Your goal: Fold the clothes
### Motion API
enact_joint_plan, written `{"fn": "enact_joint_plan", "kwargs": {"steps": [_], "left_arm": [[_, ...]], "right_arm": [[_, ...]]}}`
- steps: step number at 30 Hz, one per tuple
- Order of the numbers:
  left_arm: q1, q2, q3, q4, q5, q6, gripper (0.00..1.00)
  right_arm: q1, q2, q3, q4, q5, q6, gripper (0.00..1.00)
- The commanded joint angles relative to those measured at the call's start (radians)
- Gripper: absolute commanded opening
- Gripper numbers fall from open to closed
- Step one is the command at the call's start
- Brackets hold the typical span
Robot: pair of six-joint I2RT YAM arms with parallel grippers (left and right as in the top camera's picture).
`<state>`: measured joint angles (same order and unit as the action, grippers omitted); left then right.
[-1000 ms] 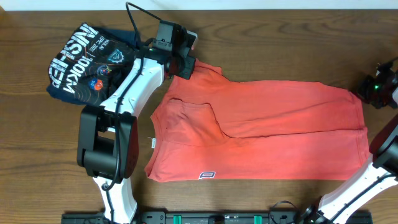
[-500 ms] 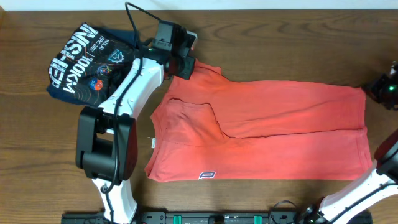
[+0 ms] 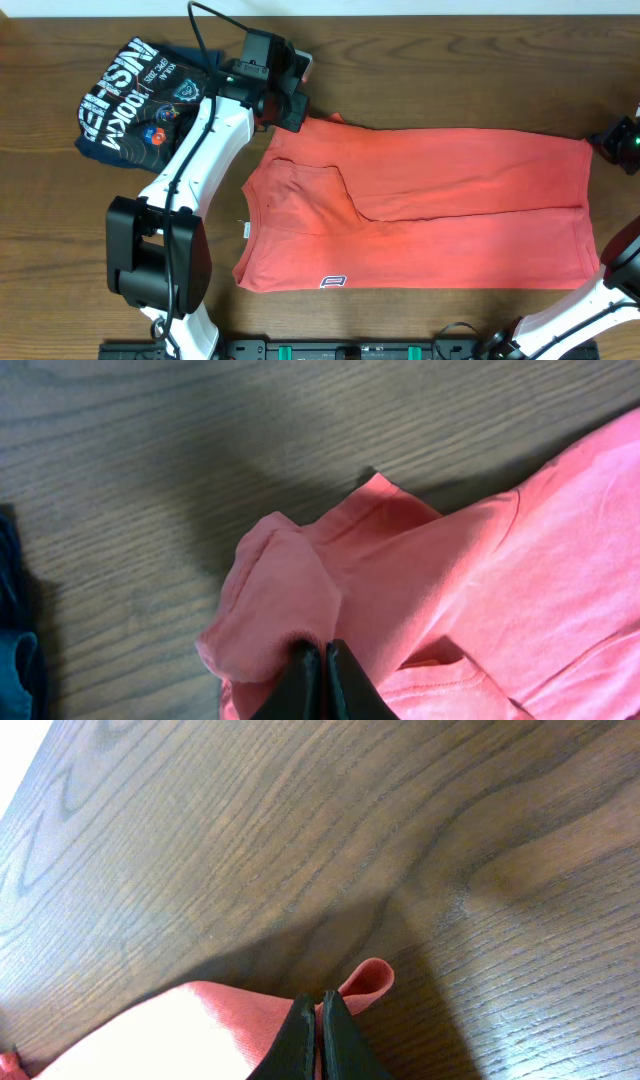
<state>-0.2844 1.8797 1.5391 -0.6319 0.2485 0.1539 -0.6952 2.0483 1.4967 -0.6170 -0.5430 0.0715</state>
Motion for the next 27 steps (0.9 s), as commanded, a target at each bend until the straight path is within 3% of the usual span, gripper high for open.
{"fn": "enact_joint_plan", "kwargs": {"steps": [1, 12, 15, 17, 20, 27], "left_arm": [[-0.003, -0.001, 0.004, -0.008, 0.004, -0.005, 0.06], [-0.003, -0.001, 0.004, -0.007, 0.004, -0.005, 0.06], [-0.003, -0.001, 0.004, -0.007, 0.004, -0.005, 0.06], [-0.003, -0.001, 0.004, -0.007, 0.004, -0.005, 0.06], [-0.003, -0.001, 0.004, -0.007, 0.004, -0.005, 0.06], [-0.003, -0.001, 0.004, -0.007, 0.004, -0.005, 0.06]], "right_arm": [[-0.004, -0.016, 0.008, -0.005, -0.015, 0.002, 0.01], [0.006, 0.004, -0.007, -0.003, 0.108, 0.002, 0.04], [0.016, 0.047, -0.016, 0.027, 0.139, 0.010, 0.15], [0.017, 0.070, -0.016, 0.043, 0.140, 0.010, 0.33], [0.015, 0.097, -0.016, 0.068, 0.167, 0.010, 0.50], [0.018, 0.121, -0.016, 0.156, 0.168, 0.010, 0.55]]}}
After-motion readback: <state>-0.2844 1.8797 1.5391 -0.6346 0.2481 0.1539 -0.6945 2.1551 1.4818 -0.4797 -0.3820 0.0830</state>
